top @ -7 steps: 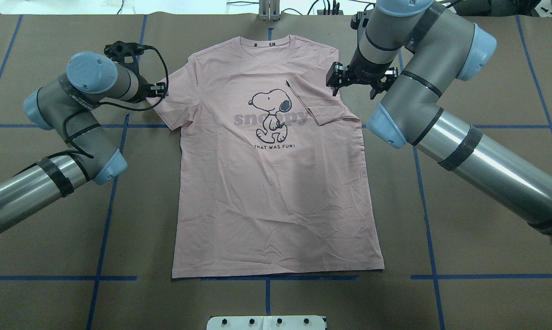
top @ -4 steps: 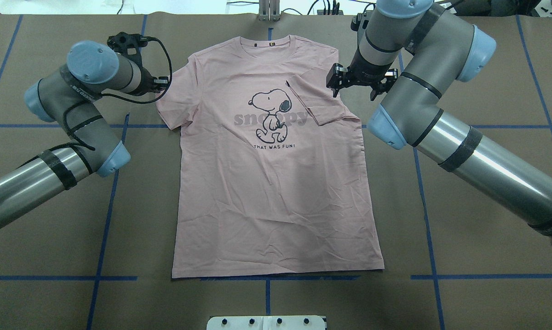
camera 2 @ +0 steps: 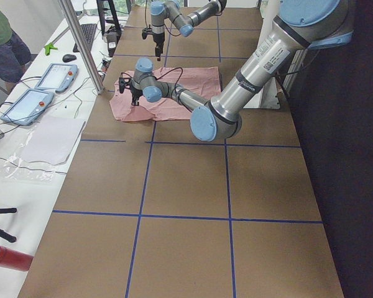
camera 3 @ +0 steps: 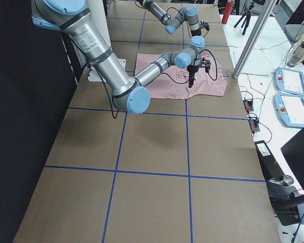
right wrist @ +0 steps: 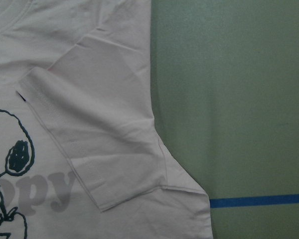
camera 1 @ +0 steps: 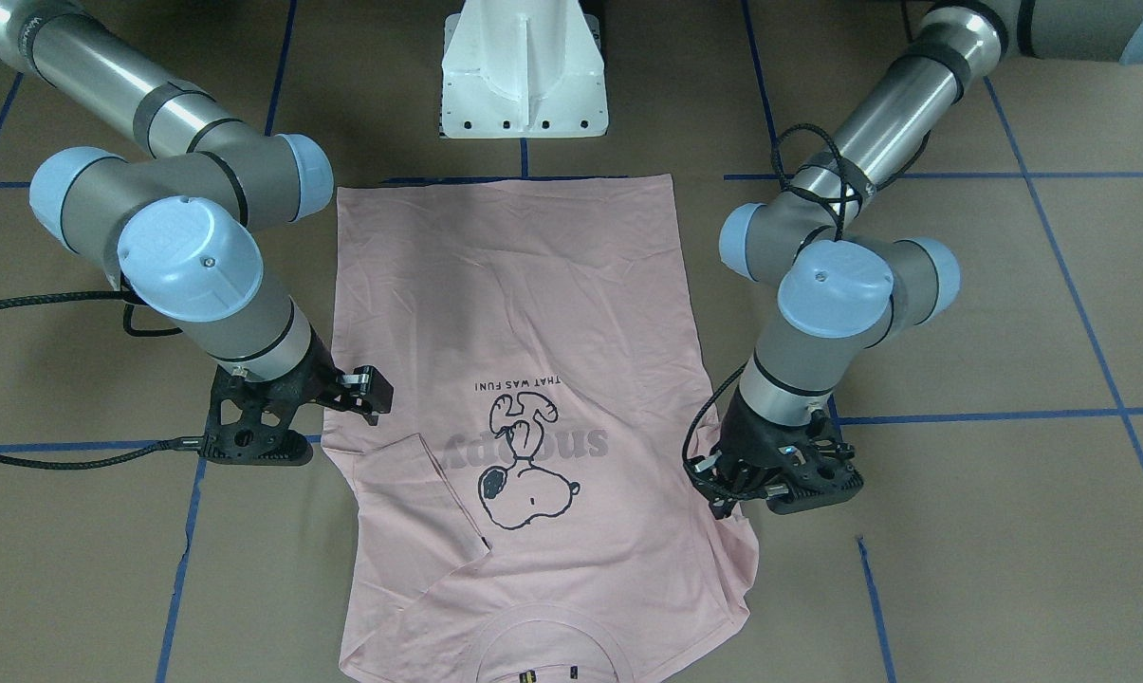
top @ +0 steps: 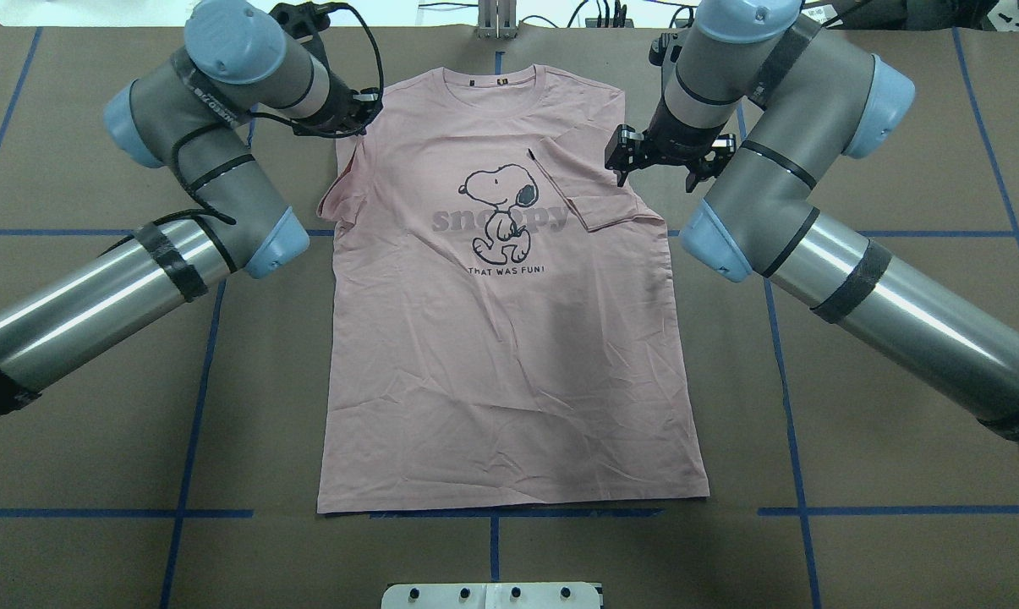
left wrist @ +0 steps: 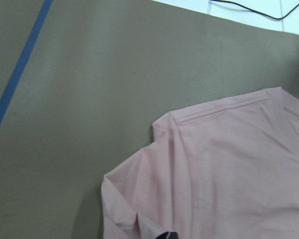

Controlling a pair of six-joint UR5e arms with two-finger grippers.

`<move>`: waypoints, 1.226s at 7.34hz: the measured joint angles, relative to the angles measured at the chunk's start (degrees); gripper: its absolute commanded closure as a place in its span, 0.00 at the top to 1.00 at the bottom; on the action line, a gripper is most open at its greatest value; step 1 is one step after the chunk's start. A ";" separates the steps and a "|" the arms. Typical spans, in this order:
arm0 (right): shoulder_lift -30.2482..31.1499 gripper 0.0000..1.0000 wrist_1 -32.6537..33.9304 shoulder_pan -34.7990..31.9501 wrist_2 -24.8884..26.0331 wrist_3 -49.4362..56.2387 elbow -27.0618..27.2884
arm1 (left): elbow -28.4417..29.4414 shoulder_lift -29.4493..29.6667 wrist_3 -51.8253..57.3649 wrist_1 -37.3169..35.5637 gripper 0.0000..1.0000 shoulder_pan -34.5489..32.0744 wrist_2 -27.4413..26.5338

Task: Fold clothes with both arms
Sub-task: 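Fold the other sleeve inward with the left gripper while the right gripper releases, then move both grippers down along the shirt sides to the hem nearest the robot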

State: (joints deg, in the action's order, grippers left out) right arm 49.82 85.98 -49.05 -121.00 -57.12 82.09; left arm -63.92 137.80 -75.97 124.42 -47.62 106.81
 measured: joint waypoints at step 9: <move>17.80 1.00 -6.05 6.62 2.86 -11.09 19.66 | -26.67 -12.93 -1.66 -6.47 1.00 7.00 2.98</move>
State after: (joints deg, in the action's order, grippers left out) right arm 67.62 79.93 -42.43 -118.14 -68.20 101.75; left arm -90.59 124.87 -77.63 117.95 -40.62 109.79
